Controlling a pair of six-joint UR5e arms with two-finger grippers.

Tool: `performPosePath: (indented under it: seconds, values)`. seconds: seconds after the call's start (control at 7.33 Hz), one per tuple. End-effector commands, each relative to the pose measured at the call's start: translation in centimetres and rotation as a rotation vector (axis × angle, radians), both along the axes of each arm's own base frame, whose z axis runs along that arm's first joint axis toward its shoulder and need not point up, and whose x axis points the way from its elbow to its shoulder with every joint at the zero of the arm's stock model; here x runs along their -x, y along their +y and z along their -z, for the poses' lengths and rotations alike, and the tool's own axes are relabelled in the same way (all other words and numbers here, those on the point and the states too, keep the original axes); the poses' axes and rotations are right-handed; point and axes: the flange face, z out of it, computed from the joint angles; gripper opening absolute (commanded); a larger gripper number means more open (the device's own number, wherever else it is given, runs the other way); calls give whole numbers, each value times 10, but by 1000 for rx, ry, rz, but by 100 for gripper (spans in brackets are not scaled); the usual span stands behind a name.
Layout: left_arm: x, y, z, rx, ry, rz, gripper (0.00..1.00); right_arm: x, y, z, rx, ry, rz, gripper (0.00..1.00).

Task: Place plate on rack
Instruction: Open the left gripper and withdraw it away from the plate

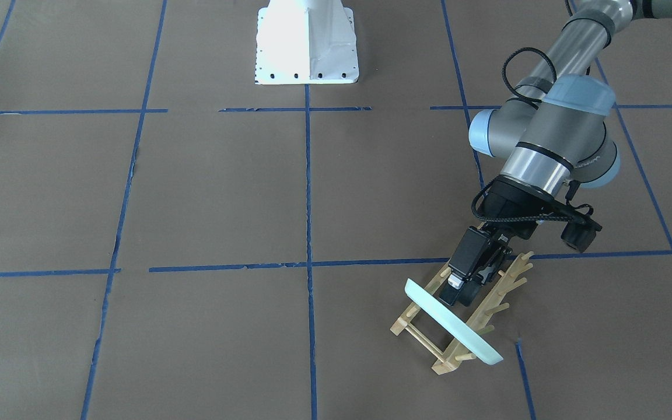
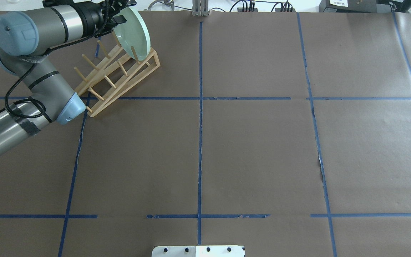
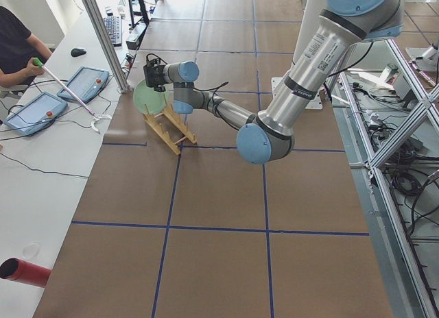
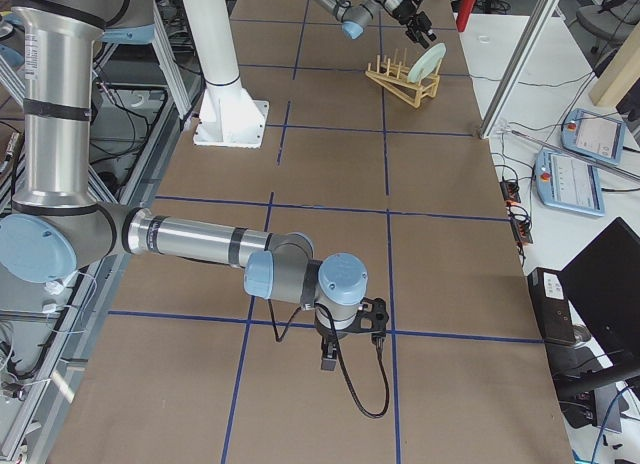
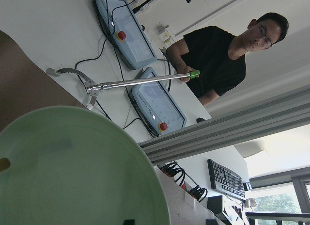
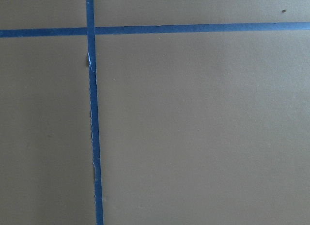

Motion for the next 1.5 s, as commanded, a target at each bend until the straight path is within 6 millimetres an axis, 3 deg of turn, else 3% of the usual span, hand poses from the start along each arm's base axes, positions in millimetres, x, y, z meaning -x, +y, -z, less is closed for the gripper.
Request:
performPosePath:
  seconds: [0.0, 0.14, 0.41, 0.55, 0.68, 0.82, 0.95, 1.09, 1.23, 1.36]
  values:
    - [66, -11, -4, 54, -71, -154, 99, 0, 0, 0, -1, 0, 0, 100]
    - [113, -6, -13, 39, -162, -253, 99, 0, 0, 0, -1, 0, 0, 100]
    - [195, -3, -69, 91, -331, -382, 99, 0, 0, 0, 1, 0, 0, 100]
    - [218, -6, -106, 100, -468, -424, 99, 0, 0, 0, 1, 0, 0, 100]
    - [229, 5, -153, 114, -589, -502, 99, 0, 0, 0, -1, 0, 0, 100]
    - [249, 10, -182, 81, -690, -559, 99, 0, 0, 0, -1, 0, 0, 100]
    - [282, 7, -206, 67, -813, -612, 99, 0, 0, 0, -1, 0, 0, 100]
    - [317, 35, -256, 35, -1012, -704, 99, 0, 0, 0, 1, 0, 0, 100]
    - [374, 64, -299, 2, -1070, -735, 99, 0, 0, 0, 1, 0, 0, 100]
    - [395, 102, -340, -6, -1050, -781, 99, 0, 1, -1, 2, 0, 0, 100]
